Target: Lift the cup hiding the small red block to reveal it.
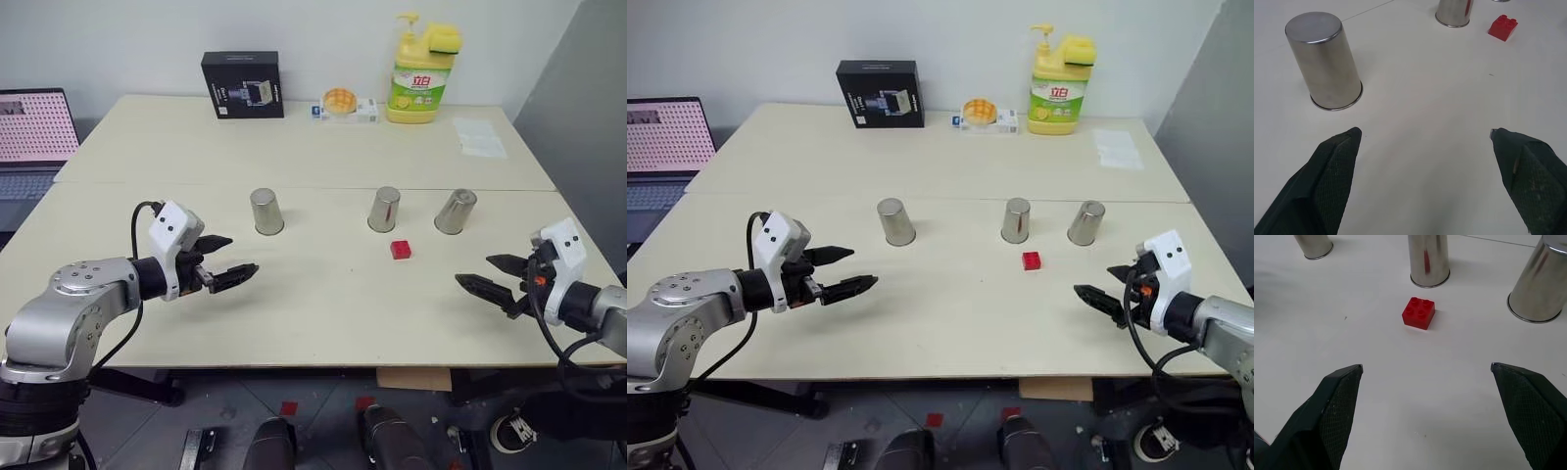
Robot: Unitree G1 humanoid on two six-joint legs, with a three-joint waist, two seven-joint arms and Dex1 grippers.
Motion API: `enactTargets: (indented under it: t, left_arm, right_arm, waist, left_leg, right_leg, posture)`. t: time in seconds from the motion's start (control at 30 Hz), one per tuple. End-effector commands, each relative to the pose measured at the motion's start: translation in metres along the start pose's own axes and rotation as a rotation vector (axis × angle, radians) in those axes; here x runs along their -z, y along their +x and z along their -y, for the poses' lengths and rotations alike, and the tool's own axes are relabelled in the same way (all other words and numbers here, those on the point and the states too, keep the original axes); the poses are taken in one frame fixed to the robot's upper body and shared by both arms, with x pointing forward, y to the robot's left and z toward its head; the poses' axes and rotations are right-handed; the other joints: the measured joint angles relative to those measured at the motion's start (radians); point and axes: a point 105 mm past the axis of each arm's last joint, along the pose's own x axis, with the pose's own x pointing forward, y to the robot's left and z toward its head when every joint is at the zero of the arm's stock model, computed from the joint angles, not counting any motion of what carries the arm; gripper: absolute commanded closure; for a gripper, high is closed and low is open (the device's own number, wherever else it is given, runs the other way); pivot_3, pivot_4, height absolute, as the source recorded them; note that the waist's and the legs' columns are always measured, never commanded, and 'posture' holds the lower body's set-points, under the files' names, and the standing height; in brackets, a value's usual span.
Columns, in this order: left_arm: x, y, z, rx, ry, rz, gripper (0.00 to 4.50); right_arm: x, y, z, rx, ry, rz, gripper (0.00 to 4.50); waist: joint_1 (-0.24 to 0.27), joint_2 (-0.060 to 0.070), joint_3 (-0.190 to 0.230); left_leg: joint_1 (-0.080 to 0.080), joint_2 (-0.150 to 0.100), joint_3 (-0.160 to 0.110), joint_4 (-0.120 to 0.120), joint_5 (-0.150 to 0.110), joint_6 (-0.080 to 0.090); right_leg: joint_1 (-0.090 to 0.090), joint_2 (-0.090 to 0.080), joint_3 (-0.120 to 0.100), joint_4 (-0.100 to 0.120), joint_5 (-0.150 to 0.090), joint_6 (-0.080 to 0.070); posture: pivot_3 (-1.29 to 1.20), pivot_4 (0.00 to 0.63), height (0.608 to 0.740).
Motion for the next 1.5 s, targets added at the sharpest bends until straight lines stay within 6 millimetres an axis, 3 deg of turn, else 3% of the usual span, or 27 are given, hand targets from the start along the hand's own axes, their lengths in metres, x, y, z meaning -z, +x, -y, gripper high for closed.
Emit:
enactTargets:
  t: [0.03, 1.5]
  left_arm:
    - [-0.0117, -0.0065, 0.0014, -0.001, 0.052, 0.029, 0.00]
    - [-0.0110, -0.0021, 0.0014, -0.009, 0.063, 0.038, 0.00]
  right_arm:
    - [-0.0102, -0.0036, -0.0012, -0.001, -0.037, 0.039, 0.04]
    - [-0.0169, 0.0039, -0.0085, -0.035, -0.046, 0.070, 0.04]
  waist:
    - [0.000, 0.000, 0.000]
    - [0.000, 0.000, 0.000]
  left_leg:
    - [0.000, 0.000, 0.000, 0.000, 0.000, 0.000]
    - [0.001, 0.000, 0.000, 0.003, 0.000, 0.000]
  right_leg:
    - [0.000, 0.000, 0.000, 0.000, 0.000, 0.000]
    - [0.001, 0.000, 0.000, 0.003, 0.001, 0.001]
  posture:
    - [0.00, 0.150, 0.740]
    - [0.00, 0.150, 0.740]
